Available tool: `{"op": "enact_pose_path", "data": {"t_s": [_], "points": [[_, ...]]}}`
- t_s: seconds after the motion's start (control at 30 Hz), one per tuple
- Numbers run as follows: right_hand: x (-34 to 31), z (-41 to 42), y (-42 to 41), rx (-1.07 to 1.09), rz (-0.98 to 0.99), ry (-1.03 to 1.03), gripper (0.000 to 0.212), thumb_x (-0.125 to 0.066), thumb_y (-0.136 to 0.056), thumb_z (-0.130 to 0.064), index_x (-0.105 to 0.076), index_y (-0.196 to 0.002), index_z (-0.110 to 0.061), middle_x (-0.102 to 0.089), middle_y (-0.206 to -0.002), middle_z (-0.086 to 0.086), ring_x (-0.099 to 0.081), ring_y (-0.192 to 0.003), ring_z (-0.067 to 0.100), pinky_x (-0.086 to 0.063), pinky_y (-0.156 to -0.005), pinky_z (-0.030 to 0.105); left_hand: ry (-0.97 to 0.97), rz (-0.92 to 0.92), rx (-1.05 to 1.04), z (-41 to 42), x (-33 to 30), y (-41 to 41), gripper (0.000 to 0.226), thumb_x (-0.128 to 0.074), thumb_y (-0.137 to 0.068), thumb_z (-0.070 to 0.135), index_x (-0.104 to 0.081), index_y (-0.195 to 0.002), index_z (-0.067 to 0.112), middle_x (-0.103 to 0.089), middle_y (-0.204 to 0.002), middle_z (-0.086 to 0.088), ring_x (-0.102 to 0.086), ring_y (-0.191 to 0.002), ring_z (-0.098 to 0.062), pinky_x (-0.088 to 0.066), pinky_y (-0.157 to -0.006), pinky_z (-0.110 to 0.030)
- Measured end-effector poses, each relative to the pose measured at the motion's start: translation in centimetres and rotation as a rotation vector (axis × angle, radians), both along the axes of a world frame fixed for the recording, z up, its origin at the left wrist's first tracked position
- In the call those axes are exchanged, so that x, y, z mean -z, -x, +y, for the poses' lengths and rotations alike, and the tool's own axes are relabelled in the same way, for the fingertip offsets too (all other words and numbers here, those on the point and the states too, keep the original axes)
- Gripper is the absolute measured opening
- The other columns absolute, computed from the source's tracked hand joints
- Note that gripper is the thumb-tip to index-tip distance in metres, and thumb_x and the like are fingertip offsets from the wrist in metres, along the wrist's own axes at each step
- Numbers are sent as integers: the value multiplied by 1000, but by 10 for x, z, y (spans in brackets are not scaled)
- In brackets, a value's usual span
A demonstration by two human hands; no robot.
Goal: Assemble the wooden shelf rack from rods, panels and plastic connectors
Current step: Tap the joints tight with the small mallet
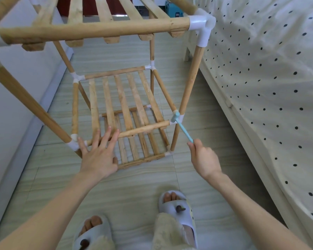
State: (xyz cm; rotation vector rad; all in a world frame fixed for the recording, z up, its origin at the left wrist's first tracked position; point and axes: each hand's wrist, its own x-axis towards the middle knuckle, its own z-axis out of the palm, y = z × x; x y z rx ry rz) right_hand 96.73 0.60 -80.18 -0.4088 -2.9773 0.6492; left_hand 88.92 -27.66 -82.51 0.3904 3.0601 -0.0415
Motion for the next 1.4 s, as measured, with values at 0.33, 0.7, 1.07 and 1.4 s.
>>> {"op": "enact_pose_path", "data": {"t_s": [0.33,0.7,1.07,1.4], "points": [[-8,-5,2,-54,-139,-119,31,-28,-101,-37,-44,-95,-11,-66,-89,15,-60,-84,41,-36,-61,37,7,-11,-3,2,-2,-2,87,-48,-88,35,16,-146,35,21,-156,8,15,-144,-23,12,-105,-66],[18,4,-1,-21,-137,-33,29,-30,-101,-36,-43,-90,-12,-65,-89,18,-58,-83,42,-32,-60,36,-24,3,-9,2,-1,1,88,-51,-86,35,13,-146,37,19,-156,9,16,-144,-22,14,-105,-65],[18,22,-22,-102,78,54,23,-39,-99,-27,-32,-81,-14,-47,-57,6,-46,-55,39,-30,-51,37,76,-61,-82,-39,-3,38,95,-51,-86,32,26,-142,36,37,-147,10,25,-142,-22,15,-106,-62],[-12,-9,58,64,110,631,32,-36,-100,-22,-48,-73,-12,-59,-70,2,-51,-57,15,-48,-56,32,-377,-137,179,49,-31,44,61,-45,-90,52,-21,-143,34,-15,-155,7,-2,-144,-16,-3,-107,-69]]}}
